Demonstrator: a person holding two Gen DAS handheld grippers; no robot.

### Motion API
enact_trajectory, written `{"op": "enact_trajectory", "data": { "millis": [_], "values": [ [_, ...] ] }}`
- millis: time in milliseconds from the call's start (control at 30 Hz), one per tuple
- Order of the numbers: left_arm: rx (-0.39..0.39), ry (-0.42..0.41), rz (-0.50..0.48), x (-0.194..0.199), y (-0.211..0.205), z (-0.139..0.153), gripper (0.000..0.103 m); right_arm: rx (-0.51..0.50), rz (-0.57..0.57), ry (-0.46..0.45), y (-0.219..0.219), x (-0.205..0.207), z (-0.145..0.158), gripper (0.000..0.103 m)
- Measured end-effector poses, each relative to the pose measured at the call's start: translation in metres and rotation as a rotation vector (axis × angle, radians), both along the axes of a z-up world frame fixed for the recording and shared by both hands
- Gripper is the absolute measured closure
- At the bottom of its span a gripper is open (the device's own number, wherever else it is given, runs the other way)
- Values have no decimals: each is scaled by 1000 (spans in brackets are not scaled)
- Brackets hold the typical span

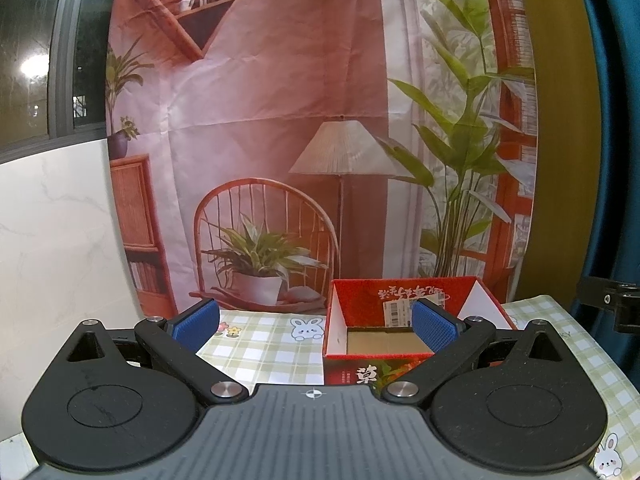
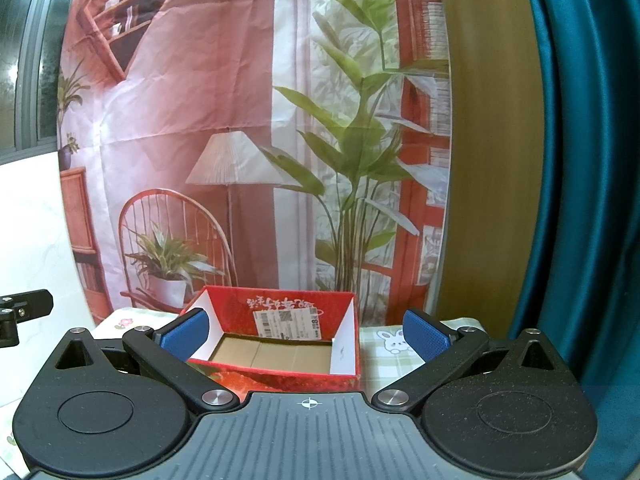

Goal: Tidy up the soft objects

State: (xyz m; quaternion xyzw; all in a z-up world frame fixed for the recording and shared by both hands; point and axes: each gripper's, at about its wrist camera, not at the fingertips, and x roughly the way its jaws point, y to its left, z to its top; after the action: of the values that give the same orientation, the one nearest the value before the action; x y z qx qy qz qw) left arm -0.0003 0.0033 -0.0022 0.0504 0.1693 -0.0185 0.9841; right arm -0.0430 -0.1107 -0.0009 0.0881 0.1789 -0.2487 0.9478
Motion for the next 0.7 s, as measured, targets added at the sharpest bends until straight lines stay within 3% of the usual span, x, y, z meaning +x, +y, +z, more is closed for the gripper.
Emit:
{"op": "enact_trajectory", "data": {
  "millis": [700],
  "values": [
    [-2, -4, -9, -2, 0, -2, 0, -7, -8, 3, 1, 0, -2, 0]
  ]
}}
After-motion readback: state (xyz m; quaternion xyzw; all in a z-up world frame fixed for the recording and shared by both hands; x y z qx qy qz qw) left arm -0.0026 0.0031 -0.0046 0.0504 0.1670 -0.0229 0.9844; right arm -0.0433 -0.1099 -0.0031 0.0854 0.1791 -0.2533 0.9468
